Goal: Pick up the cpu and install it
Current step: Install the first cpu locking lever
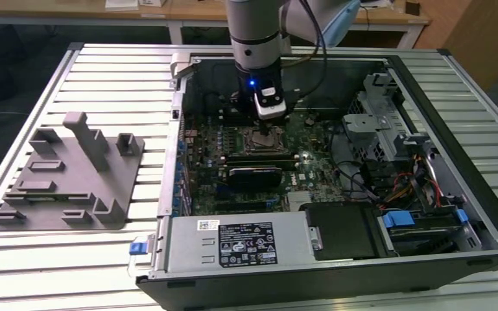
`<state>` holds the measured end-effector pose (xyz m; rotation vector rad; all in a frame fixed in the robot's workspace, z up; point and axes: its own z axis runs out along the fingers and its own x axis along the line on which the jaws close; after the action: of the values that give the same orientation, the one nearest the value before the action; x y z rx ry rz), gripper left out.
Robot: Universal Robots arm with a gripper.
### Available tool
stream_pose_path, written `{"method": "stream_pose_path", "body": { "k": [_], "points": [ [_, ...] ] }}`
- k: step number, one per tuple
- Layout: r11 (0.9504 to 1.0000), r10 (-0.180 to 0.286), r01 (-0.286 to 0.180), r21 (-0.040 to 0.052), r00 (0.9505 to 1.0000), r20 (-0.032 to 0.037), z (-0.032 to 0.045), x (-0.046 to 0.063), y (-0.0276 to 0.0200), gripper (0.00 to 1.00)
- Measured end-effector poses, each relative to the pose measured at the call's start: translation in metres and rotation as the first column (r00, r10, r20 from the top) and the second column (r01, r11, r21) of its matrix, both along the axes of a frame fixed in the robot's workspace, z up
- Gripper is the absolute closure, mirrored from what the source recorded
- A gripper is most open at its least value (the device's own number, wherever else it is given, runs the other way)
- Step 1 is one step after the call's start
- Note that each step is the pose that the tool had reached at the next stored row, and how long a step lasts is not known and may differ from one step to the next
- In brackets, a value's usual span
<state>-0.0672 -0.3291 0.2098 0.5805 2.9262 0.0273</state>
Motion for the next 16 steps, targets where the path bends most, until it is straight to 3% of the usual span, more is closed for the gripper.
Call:
{"method": "stream_pose_path", "body": {
  "k": [7, 12, 14, 16],
  "points": [
    [1.0000, 0.000, 0.000, 0.0000, 0.9996, -0.0266, -0.0001, 0.001, -0.0139, 0.89],
    [1.0000, 0.000, 0.000, 0.0007, 0.9996, -0.0291, -0.0002, 0.001, -0.0148, 0.89],
    [1.0000, 0.000, 0.000, 0.0007, 0.9988, -0.0488, -0.0002, 0.002, -0.0148, 0.89],
    [1.0000, 0.000, 0.000, 0.0006, 0.9965, -0.0841, -0.0004, 0.004, -0.0148, 0.89]
  ]
}}
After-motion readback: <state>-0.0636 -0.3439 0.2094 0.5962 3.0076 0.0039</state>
